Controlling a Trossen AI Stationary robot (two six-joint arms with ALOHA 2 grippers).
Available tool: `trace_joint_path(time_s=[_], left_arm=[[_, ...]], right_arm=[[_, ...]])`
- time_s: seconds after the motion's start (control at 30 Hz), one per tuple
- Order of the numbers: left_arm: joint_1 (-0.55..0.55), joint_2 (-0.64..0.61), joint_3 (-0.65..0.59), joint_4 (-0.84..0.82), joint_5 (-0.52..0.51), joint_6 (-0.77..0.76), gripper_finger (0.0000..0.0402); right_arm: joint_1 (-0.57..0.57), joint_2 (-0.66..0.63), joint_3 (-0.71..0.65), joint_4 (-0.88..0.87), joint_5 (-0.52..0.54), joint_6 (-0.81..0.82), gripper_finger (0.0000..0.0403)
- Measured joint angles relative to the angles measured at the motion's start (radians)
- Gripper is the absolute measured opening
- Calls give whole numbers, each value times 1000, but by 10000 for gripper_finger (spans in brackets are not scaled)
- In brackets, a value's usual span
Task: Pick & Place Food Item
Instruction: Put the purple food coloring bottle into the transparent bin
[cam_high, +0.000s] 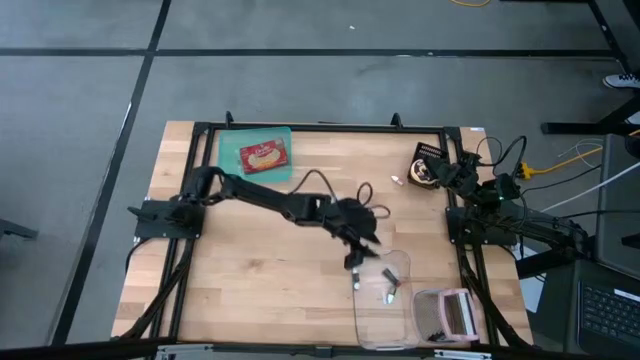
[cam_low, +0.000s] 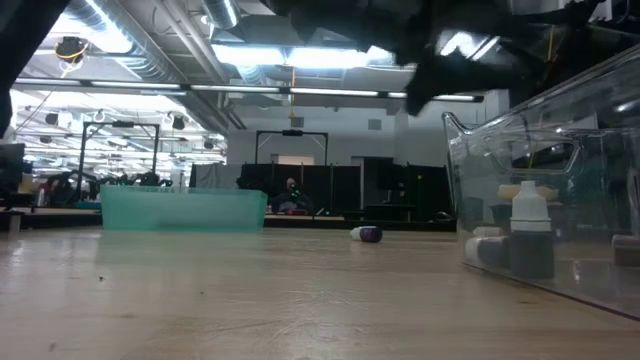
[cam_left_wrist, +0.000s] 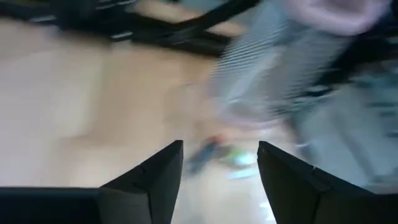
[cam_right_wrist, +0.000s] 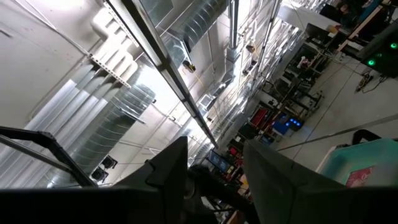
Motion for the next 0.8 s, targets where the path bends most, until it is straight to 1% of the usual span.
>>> trace_joint_path(time_s=[0.07, 0.17, 0.37, 0.5, 0.6, 0.7, 0.8], left_arm=[[23, -22, 0, -125, -53, 46, 196], [55, -54, -2, -280, -101, 124, 188], [128, -122, -1, -486, -119, 294, 180], [162, -137, -1, -596, -145, 443, 180], [175, -130, -1, -662, -146, 515, 180], [186, -112, -2, -700, -155, 587, 180], [198, -99, -1, -699, -178, 669, 180]], right_arm=[[0, 0, 0, 0, 0, 0, 155], [0, 0, 0, 0, -7, 0, 155], [0, 0, 0, -1, -30, -1, 155], [0, 0, 0, 0, -34, -5, 155], [0, 0, 0, 0, -42, -5, 155], [0, 0, 0, 0, -45, -5, 155], [0, 0, 0, 0, -50, -9, 155]])
